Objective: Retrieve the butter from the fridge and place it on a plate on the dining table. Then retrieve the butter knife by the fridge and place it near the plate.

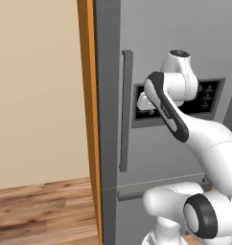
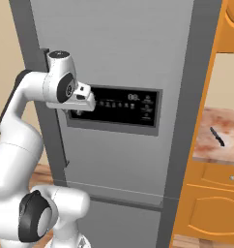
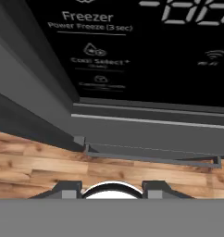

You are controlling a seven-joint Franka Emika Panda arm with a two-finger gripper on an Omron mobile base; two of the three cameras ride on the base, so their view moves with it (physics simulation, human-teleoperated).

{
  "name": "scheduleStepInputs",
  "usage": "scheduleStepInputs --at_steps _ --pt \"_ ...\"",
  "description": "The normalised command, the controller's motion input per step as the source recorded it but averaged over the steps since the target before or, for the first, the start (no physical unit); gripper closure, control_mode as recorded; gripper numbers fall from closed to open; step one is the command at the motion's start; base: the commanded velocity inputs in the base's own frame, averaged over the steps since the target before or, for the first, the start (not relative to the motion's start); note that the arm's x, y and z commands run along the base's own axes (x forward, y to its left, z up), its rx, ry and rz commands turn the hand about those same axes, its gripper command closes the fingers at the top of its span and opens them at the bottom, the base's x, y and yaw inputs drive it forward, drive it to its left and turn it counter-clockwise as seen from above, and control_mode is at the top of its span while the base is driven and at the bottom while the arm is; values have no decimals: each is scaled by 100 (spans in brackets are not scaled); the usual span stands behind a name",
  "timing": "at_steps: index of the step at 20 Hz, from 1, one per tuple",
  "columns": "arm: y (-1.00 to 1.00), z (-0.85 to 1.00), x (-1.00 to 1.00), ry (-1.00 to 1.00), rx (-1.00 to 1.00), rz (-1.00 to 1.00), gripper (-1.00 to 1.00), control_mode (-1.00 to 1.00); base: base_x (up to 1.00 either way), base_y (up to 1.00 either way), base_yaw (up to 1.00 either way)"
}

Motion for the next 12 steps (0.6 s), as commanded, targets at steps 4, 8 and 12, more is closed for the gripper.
scheduleStepInputs --at_steps 4,8,12 --pt "0 0 -4 0 0 0 -100 100 -18 3 0" --pt "0 0 0 0 0 0 -100 100 -54 34 -6" --pt "0 0 0 0 0 0 -100 100 -44 51 -7"
